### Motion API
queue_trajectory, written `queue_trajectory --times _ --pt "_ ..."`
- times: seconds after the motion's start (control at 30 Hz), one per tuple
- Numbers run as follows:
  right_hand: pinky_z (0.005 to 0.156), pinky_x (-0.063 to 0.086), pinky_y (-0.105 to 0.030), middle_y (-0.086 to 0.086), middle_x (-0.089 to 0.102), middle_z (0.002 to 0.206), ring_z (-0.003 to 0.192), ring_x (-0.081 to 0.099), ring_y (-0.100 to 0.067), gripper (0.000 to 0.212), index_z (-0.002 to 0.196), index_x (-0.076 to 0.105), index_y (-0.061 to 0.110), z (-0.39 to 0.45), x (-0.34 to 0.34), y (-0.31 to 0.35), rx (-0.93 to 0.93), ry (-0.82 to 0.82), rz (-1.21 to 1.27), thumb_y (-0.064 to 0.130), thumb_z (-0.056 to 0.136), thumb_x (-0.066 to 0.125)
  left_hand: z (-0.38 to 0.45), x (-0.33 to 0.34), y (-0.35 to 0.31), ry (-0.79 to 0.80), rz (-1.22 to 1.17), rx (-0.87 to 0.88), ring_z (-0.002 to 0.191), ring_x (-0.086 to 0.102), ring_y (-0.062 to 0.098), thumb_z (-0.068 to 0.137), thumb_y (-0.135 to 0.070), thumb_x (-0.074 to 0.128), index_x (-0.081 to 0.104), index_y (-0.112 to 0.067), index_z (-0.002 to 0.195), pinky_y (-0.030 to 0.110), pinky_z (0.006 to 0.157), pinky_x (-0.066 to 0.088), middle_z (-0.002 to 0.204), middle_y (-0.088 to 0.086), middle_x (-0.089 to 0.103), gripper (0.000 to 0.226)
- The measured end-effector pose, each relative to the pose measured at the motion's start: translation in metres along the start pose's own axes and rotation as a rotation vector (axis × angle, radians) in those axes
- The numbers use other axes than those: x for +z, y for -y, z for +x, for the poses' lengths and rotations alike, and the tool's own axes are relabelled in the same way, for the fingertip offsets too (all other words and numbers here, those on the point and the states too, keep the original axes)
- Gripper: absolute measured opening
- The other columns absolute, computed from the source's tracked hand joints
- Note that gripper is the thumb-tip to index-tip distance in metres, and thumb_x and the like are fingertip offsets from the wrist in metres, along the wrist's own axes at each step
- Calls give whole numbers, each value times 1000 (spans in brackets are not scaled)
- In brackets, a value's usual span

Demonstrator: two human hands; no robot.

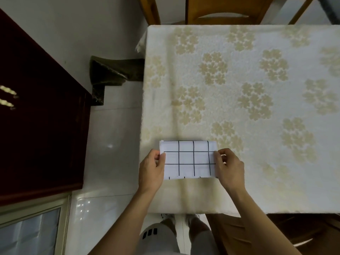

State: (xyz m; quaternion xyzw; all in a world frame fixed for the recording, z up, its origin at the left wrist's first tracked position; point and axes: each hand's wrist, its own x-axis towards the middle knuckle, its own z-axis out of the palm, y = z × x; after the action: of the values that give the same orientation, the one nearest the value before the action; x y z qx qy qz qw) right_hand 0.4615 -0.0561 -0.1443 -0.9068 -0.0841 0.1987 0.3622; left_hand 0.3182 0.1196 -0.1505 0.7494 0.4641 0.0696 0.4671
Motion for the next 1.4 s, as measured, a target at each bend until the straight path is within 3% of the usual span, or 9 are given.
queue_trajectory --times 0.13,0.23,0.4,0.63,0.77,0.9,1.03,1.17,1.4 --pt "53 36 -20 8 61 73 65 56 -5 18 91 62 15 31 4 -1 12 51 -49 27 100 52 29 13 -5 -21 71 -5 58 40 12 98 -23 57 51 -9 78 28 56 36 64 -1 51 24" --pt "54 36 -21 7 61 74 66 55 -5 20 90 62 12 50 11 -6 49 99 -89 27 99 52 42 23 -3 -28 137 -29 61 44 16 97 -25 57 53 -7 81 34 58 40 68 6 57 25" --pt "55 40 -23 6 60 75 67 54 -6 20 91 62 14 66 20 -10 69 130 -124 29 100 51 52 35 2 -33 209 -111 65 48 20 98 -28 56 53 -9 81 33 58 38 69 1 55 25" --pt "55 39 -28 1 63 79 65 57 -16 20 88 60 17 65 20 -16 65 111 -217 32 98 52 48 36 0 -77 369 -63 78 58 25 95 -34 60 53 -16 86 41 70 51 81 0 60 21" --pt "53 44 -32 -1 57 87 67 55 -22 15 91 60 13 60 13 -19 -144 -8 -286 24 97 53 43 30 -4 -163 475 13 96 54 29 93 -29 60 56 -12 104 44 80 48 102 9 57 21" --pt "49 46 -32 -7 59 95 77 56 -26 9 98 65 7 51 9 -29 -477 -53 -422 10 91 60 35 23 -5 -90 693 385 106 53 25 93 -25 52 60 -16 112 41 85 44 116 5 56 22" --pt "80 54 -42 -17 61 126 112 60 -35 31 119 63 5 35 14 -42 -719 67 -549 13 90 56 22 29 4 154 823 524 132 46 21 96 -36 33 55 -18 134 41 105 41 145 3 48 48" --pt "111 40 -48 -15 45 151 143 39 -31 50 144 48 8 18 20 -53 -713 214 -657 30 101 37 13 34 18 242 883 491 145 35 20 99 -42 25 47 -23 145 42 117 33 156 2 40 54" --pt "115 35 -53 -14 42 154 145 36 -31 50 147 45 8 1 22 -67 -700 238 -695 27 101 38 -5 36 28 253 916 497 145 35 23 101 -38 22 47 -23 146 47 115 35 155 3 42 53"
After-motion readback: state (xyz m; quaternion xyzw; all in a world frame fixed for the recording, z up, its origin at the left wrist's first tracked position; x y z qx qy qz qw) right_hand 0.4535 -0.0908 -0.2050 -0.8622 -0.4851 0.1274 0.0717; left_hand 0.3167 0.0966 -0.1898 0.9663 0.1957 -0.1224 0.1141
